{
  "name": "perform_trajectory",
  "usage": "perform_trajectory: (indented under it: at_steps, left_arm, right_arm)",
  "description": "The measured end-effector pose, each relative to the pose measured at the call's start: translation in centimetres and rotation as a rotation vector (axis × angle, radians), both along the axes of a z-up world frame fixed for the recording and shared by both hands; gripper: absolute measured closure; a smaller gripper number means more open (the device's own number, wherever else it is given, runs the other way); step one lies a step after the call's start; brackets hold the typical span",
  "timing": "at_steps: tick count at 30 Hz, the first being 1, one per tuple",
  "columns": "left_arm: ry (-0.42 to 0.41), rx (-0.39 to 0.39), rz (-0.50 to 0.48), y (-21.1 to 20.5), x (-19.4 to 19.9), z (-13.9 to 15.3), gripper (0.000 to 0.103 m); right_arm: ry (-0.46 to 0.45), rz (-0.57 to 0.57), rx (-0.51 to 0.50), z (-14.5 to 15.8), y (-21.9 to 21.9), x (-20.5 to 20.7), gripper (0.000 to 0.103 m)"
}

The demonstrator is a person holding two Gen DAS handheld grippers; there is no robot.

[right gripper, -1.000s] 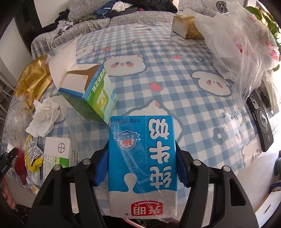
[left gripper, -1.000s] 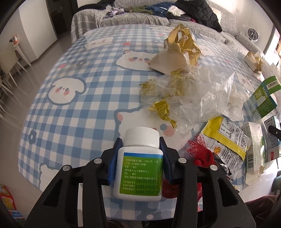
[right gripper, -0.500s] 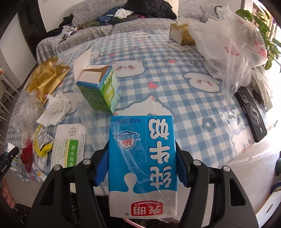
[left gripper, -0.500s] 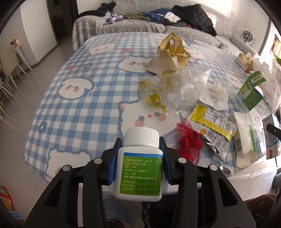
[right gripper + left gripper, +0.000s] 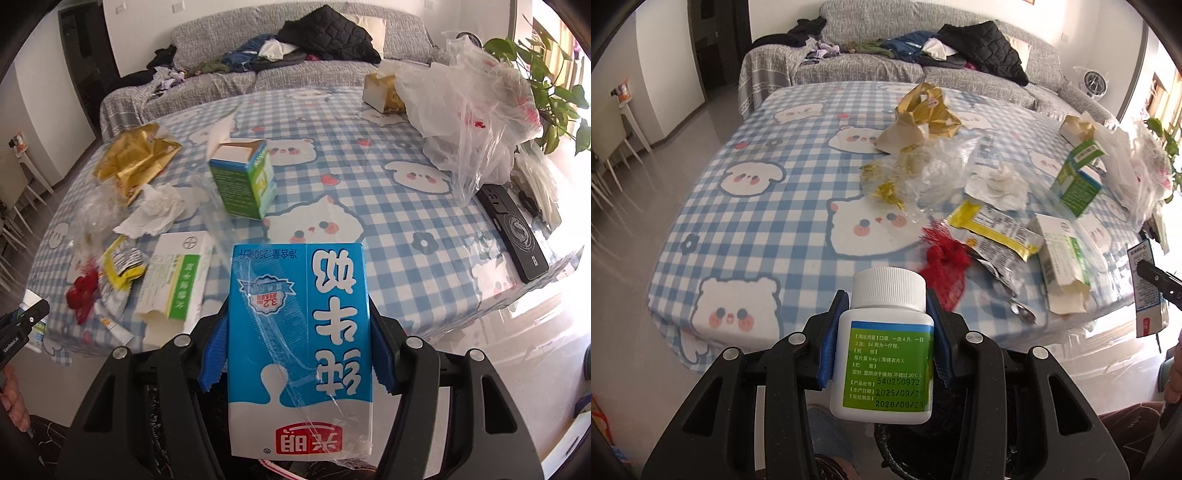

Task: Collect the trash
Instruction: 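Carry the pill bottle and milk carton down over the black trash bin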

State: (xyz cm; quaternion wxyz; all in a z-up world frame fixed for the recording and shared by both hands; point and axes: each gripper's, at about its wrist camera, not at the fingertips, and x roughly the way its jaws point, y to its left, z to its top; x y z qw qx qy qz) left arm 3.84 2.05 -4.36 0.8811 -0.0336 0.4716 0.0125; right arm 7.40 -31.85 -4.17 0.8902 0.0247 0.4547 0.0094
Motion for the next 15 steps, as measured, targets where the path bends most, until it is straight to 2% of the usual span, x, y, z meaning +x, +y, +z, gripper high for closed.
perform_trajectory:
  at_steps: [7,15]
  left_arm:
    - [-0.021,-0.014,-0.032,-1.7,-2.5,0.7,0.062]
    - [0.008,-0.04,-0.07,-3.2,-4.8,-0.8,0.062]
  right_arm:
    - [-0.044,0.047,0.006,0.7,2.1,-2.9,0.042]
    - [-0.066,0.116,0.005,-0.1,5.0,-6.7,0.042]
